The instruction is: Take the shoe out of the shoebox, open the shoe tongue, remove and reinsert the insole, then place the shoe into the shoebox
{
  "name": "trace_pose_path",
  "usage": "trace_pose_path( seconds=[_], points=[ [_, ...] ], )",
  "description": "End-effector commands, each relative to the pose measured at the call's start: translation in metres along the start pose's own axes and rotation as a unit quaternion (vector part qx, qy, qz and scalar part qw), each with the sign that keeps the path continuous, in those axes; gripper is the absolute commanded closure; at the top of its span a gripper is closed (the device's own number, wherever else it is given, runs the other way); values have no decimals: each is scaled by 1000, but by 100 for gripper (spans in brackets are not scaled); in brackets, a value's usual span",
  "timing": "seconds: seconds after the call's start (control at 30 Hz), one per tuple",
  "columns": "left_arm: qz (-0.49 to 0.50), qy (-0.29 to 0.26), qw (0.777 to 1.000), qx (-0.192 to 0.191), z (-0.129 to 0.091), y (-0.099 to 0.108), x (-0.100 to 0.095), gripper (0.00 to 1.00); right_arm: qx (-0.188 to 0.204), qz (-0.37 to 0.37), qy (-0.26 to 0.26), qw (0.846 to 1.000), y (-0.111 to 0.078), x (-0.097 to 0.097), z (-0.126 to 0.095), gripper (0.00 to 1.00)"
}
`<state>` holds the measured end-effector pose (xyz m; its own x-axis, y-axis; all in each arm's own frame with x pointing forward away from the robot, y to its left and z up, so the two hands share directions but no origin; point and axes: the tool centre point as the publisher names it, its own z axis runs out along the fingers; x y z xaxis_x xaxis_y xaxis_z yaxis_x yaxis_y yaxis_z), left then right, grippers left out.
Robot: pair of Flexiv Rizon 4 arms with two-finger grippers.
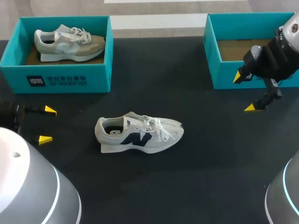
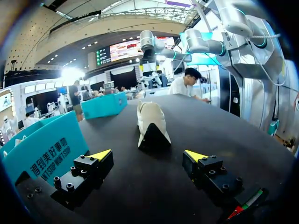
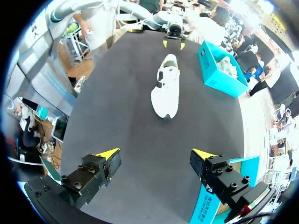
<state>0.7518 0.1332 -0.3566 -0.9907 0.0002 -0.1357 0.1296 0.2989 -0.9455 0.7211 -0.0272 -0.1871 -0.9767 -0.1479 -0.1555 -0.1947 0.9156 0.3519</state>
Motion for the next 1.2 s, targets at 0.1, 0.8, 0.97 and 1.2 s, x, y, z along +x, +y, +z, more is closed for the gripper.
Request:
trace_pose_path(
  seconds=[0.1,0.8,0.97,1.2],
  points=[
    [-2,-3,1000,-4,3,1,0,0,2,1,1,1000,1,-1,2,0],
    [-37,1,999,-16,96,2,-4,0,2,1,1,1000,1,-1,2,0],
    [-50,8,999,-20,113,-4,1,0,2,1,1,1000,1,-1,2,0],
    [-71,16,997,-25,132,-10,16,0,2,1,1,1000,1,-1,2,0]
  ],
)
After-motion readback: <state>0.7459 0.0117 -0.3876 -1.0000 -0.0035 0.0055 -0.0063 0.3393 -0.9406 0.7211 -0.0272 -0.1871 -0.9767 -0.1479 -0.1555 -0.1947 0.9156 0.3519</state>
